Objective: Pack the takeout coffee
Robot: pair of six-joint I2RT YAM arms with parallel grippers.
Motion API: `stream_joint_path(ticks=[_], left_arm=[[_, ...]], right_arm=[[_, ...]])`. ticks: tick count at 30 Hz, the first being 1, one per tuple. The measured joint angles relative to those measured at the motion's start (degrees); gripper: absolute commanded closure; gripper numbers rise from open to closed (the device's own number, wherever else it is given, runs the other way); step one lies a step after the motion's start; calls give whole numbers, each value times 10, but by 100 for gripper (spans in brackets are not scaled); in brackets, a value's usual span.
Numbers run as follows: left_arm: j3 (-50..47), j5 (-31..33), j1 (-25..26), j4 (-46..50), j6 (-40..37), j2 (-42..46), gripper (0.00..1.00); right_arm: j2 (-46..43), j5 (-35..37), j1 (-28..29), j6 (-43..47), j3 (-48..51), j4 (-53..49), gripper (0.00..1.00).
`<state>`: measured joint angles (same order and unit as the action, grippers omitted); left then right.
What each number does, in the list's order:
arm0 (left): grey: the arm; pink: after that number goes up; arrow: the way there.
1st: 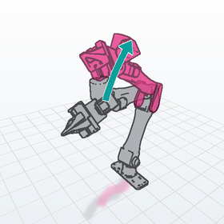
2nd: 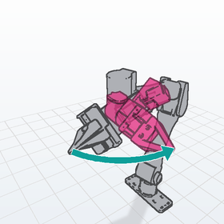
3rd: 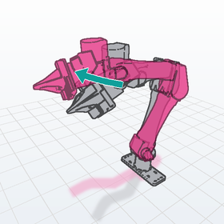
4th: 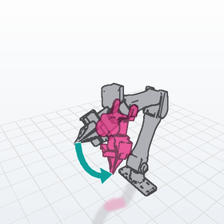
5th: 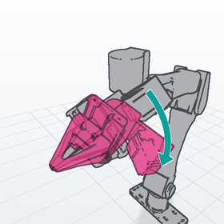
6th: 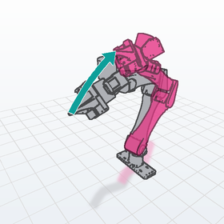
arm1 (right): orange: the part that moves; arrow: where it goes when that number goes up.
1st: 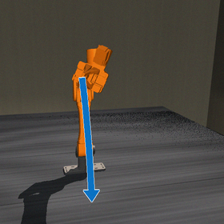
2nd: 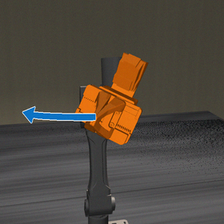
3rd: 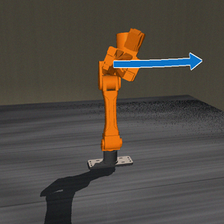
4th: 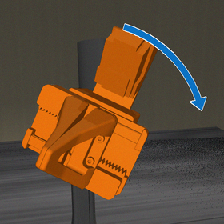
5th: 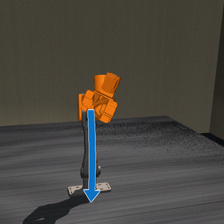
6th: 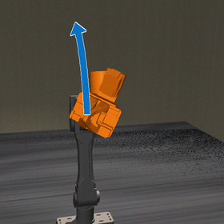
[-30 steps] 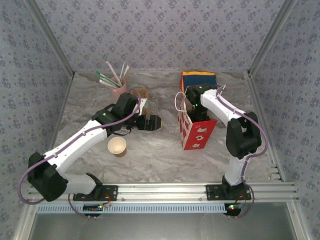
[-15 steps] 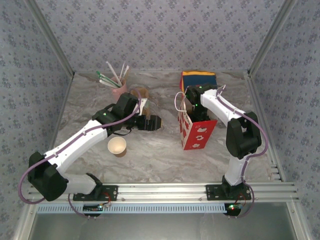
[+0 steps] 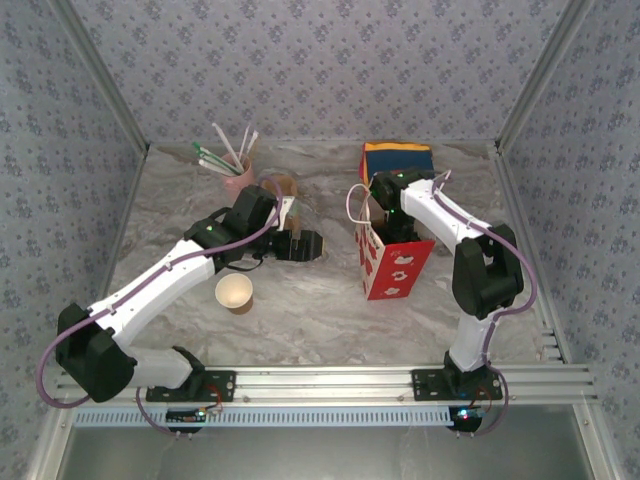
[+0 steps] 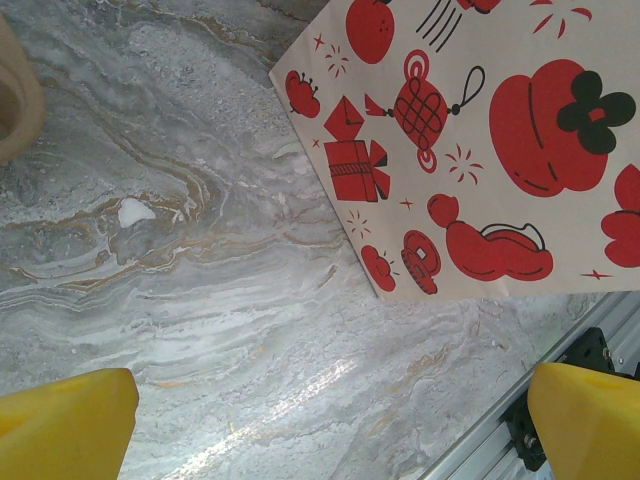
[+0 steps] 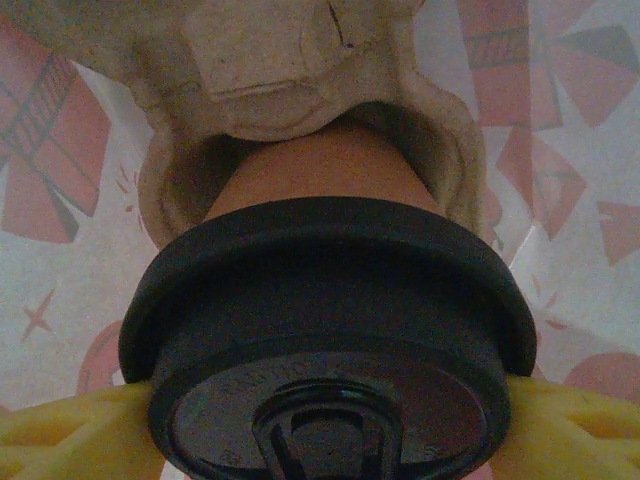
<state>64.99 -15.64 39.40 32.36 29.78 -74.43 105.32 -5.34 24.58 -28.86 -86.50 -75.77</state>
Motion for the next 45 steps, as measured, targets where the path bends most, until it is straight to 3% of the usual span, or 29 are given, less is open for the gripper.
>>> stream_joint_path(ticks=[45], left_arm=[[0,0,0,0,0,0,0]], right_arm=[[-4,0,0,-2,4,5,13]])
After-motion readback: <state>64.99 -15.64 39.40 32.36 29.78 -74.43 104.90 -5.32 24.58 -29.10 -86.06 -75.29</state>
